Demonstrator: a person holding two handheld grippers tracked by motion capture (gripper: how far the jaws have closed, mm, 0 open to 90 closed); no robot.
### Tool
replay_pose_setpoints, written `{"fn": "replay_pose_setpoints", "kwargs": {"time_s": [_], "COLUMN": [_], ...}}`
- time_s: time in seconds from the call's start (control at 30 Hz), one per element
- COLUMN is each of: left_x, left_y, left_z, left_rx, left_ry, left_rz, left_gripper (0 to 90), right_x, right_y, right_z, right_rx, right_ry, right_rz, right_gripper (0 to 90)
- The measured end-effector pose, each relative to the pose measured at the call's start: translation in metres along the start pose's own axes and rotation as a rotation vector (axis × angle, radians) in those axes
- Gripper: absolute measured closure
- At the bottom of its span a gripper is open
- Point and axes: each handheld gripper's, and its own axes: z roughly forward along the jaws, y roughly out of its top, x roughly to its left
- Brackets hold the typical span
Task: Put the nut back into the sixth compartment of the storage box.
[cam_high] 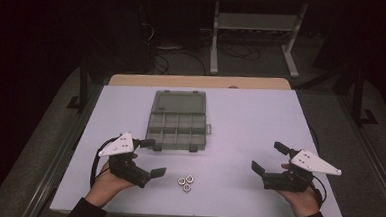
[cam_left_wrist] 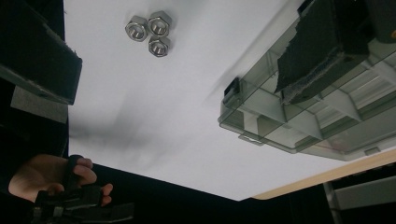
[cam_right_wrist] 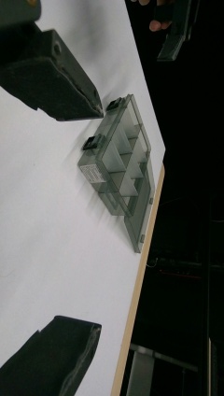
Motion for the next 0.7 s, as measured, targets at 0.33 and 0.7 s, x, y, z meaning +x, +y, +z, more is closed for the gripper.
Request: {"fn": "replay_pose_setpoints", "kwargs": {"time_s": [0.33, 0.7], "left_x": [0.0, -0.004], "left_y": [0.005, 0.011], "left_z": [0.018, 0.034], "left_rx": [0.027, 0.049], "left_ry": [-0.052, -0.095], "left_rz": [0.017, 0.031], "left_gripper": [0.0, 0.0], "right_x": [-0.001, -0.002], "right_y": [0.0, -0.001], "right_z": [-0.001, 0.0], "right_rx": [0.002, 0.001], "right_ry": [-0.004, -0.006], "right_rz": [-0.003, -0.005], "right_gripper": [0.0, 0.0]}}
